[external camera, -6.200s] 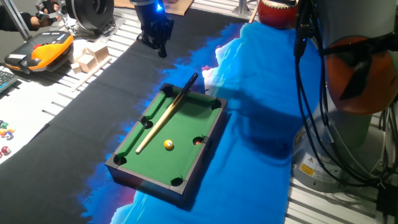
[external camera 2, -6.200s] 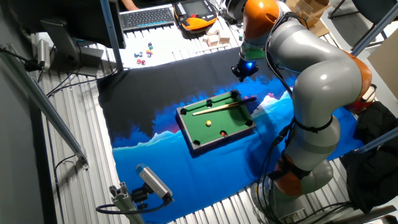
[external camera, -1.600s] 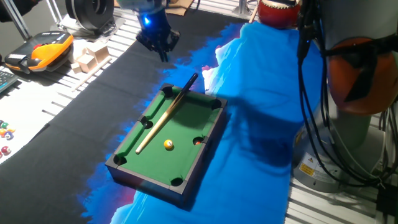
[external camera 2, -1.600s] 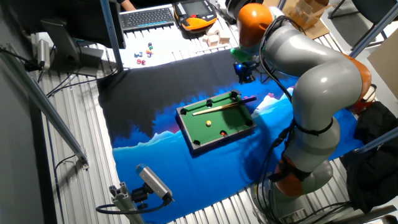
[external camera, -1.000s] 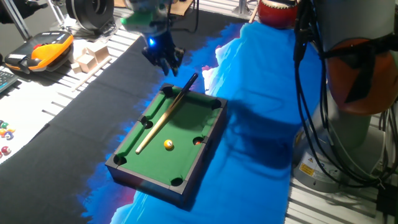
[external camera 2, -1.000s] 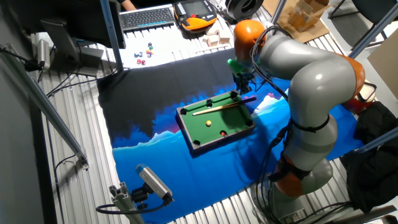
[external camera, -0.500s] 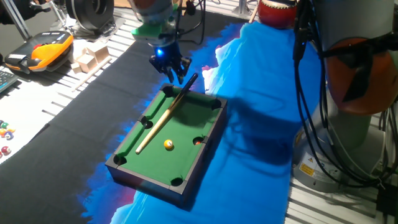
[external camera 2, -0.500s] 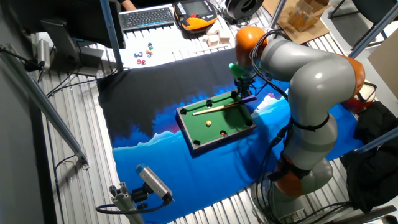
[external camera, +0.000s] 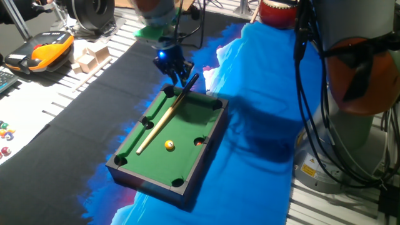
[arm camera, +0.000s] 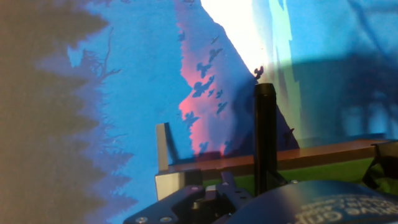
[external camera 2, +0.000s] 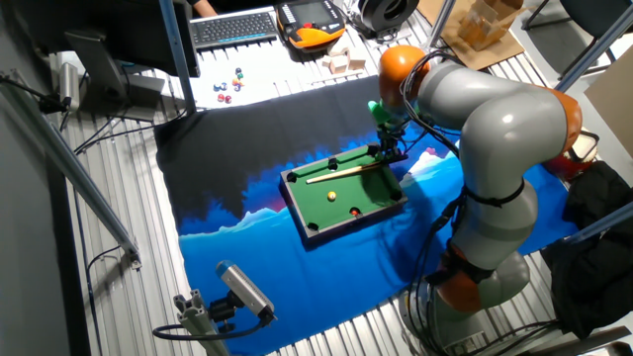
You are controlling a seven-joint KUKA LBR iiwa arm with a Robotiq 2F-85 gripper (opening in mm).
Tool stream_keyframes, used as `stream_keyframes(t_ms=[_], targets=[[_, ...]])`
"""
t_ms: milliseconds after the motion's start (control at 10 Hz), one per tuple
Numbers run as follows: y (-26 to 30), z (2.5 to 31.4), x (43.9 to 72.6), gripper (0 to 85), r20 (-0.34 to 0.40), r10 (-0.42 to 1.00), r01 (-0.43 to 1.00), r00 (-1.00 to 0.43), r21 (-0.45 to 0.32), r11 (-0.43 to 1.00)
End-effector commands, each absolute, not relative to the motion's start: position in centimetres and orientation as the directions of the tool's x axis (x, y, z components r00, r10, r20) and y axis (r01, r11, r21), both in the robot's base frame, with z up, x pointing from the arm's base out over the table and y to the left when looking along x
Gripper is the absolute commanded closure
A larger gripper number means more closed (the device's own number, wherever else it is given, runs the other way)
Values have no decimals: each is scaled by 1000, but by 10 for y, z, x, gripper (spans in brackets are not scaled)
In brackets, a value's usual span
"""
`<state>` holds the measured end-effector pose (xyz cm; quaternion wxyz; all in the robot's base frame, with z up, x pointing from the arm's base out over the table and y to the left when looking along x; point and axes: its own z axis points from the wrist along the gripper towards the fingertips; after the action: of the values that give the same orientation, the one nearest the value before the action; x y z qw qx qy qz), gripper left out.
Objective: Hit the pool ball
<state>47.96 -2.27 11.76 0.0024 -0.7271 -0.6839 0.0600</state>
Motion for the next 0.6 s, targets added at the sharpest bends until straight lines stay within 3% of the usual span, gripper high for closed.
stream_keyframes(t_ms=[0, 500], targets=[[-23, 116, 480, 510, -83, 995, 994, 62, -85, -69], [-24, 115, 479, 510, -77, 995, 994, 64, -79, -70]])
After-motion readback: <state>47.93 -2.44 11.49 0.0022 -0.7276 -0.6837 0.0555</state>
